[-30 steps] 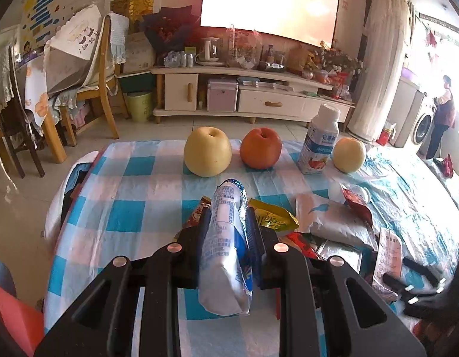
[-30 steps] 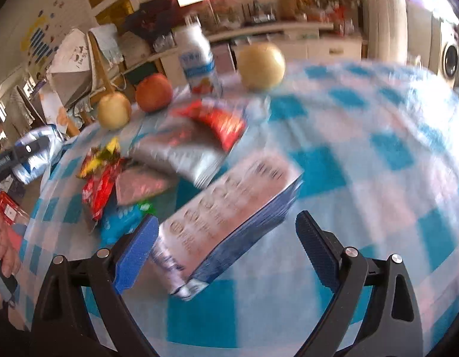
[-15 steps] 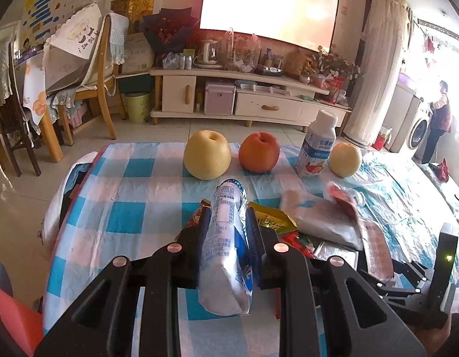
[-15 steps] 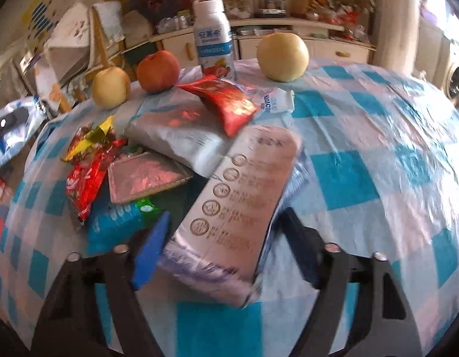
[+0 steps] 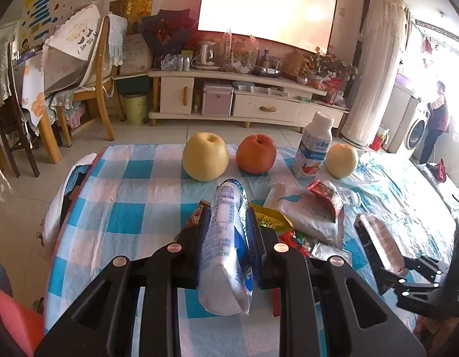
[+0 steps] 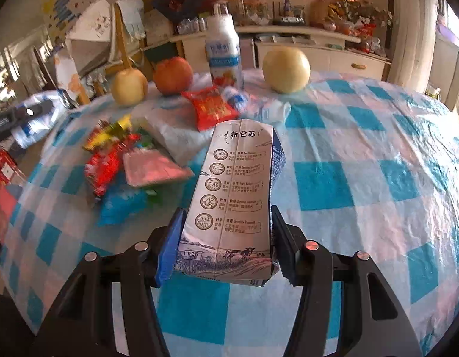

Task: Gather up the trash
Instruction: 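Lift the snack bag with the left tool while the right tool grasps a printed carton, then drop the snack bag into the pink bucket while the right tool drops the carton in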

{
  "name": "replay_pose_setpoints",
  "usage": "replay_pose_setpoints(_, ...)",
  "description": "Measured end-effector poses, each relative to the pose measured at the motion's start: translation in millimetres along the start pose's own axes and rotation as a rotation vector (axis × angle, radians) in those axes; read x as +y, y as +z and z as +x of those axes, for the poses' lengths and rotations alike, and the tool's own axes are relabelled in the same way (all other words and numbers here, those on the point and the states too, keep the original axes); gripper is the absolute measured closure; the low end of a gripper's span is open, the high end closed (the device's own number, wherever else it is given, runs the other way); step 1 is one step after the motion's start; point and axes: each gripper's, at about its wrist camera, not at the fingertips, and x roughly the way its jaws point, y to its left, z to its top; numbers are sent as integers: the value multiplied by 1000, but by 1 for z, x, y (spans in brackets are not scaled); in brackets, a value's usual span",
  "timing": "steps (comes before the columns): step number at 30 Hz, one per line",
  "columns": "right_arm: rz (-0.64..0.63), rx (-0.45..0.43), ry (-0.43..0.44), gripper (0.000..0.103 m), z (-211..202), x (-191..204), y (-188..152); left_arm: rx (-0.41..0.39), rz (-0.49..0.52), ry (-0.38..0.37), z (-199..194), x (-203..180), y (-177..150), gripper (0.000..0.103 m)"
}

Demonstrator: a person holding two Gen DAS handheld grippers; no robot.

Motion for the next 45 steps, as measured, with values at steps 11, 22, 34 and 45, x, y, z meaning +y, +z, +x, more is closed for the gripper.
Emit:
replay_pose_setpoints(11, -95, -112, 116, 46, -61, 40, 26, -63, -20, 42, -48, 19, -6, 78)
replay_pose_setpoints(22, -264, -178, 305, 46, -93, 145, 58, -104, -91, 166, -150, 85, -38, 78)
replay_pose_setpoints(34, -499, -149, 665, 46, -95, 367, 82, -134, -275, 429, -272, 238, -81, 78)
replay_pose_setpoints(45, -561, -51, 787, 46, -58, 507, 66, -97, -355, 470, -269, 312, -108, 78)
